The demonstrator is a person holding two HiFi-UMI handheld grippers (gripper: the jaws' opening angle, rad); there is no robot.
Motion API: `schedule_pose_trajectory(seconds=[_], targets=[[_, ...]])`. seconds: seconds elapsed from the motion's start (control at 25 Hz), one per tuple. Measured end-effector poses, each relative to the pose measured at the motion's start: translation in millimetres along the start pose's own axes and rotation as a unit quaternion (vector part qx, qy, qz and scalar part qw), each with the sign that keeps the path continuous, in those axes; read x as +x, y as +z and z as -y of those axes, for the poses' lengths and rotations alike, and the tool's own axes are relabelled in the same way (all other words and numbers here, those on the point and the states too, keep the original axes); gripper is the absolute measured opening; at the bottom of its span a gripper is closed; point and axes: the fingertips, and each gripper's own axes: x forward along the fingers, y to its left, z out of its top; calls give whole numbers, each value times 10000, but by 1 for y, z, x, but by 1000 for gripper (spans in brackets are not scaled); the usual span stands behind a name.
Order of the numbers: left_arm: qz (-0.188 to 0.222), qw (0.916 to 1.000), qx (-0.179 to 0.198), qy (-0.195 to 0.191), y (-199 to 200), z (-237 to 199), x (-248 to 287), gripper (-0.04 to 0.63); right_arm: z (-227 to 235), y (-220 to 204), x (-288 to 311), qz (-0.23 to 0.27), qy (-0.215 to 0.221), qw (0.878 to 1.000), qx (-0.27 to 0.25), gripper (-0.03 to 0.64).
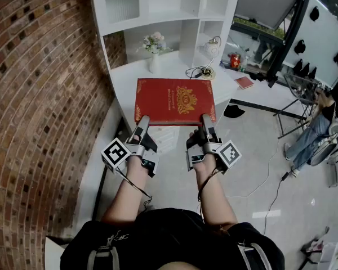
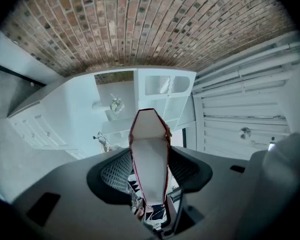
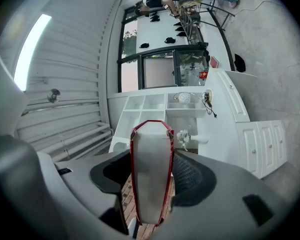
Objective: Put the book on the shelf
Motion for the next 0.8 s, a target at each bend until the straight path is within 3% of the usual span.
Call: schedule_pose_trajectory(seconds=[0.24, 0.44, 0.72, 0.8], targets=[[-9, 10000, 22, -57, -2, 0, 5, 242, 1, 4, 5, 7, 24, 10000, 22, 258], [-88, 9994, 63, 320, -15, -8, 4, 242, 4, 15, 0, 81, -37, 10000, 40, 258], [-106, 9999, 31, -36, -15, -11, 11, 241, 12, 18, 5, 155, 2, 9999, -7, 259], [-105, 9999, 64, 34, -13, -16, 11, 242, 17, 17, 8, 139, -12, 9999, -23, 259]])
